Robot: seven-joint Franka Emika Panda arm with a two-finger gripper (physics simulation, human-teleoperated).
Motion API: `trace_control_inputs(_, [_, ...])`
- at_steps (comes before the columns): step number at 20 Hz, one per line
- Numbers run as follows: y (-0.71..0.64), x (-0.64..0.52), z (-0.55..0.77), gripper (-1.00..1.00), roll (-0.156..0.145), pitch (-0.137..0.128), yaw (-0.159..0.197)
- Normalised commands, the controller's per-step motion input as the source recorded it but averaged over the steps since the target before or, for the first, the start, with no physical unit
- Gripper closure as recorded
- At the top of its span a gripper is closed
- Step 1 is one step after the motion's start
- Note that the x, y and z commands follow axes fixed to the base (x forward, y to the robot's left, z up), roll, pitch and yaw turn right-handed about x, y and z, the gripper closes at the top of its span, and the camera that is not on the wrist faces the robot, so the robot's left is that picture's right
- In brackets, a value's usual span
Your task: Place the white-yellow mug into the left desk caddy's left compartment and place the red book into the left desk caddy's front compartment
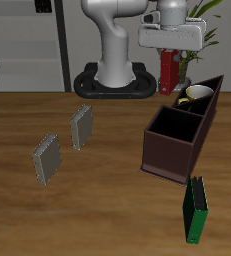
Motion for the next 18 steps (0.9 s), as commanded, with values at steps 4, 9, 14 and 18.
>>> trace_control_inputs(4, [0.07,0.12,0.06,1.00,-0.005,-0.012,0.018])
trace_control_inputs(9, [0.13,0.13,0.02,1.00,0.025,0.001,0.000])
trace_control_inputs(14, [0.12,0.18,-0.06,1.00,0.030,0.017,-0.002])
trace_control_inputs(18, [0.04,0.08,-0.05,1.00,-0.002,-0.004,-0.005])
